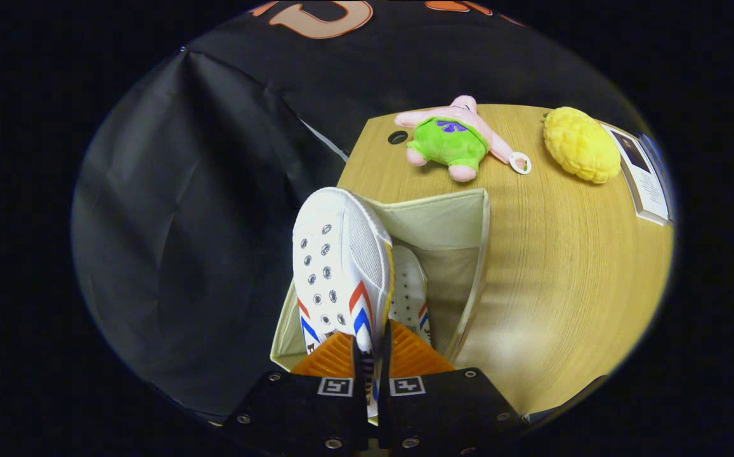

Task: Open the storage box then place both shoes into the box .Put the left shoe in first, then the right shoe, with the right side of both shoes facing outward in a uniform manner.

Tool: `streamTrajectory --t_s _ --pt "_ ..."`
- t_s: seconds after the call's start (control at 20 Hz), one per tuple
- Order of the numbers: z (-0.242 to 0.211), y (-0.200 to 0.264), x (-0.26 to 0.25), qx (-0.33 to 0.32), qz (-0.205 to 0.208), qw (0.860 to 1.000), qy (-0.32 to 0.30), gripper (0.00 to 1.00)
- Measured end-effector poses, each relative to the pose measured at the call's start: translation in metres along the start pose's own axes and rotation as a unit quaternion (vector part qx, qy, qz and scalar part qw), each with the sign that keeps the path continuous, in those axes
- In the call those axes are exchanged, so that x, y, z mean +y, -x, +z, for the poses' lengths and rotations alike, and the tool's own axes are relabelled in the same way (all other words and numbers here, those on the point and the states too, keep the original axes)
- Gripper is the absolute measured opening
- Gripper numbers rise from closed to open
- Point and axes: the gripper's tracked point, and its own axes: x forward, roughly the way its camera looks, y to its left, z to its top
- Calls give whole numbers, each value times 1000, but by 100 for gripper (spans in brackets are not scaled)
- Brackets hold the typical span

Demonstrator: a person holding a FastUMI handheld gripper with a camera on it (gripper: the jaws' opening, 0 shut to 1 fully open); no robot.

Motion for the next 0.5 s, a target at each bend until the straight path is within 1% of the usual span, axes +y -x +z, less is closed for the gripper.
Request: streamTrajectory --t_s 0.15,0.25,0.3,0.5 --pt "-19 -3 -9 11 -46 999 21 7" --pt "-23 -8 -4 17 -44 999 14 7" --pt "-20 -6 -9 22 -45 999 10 9" --pt "-21 -3 -13 18 -80 996 22 19"
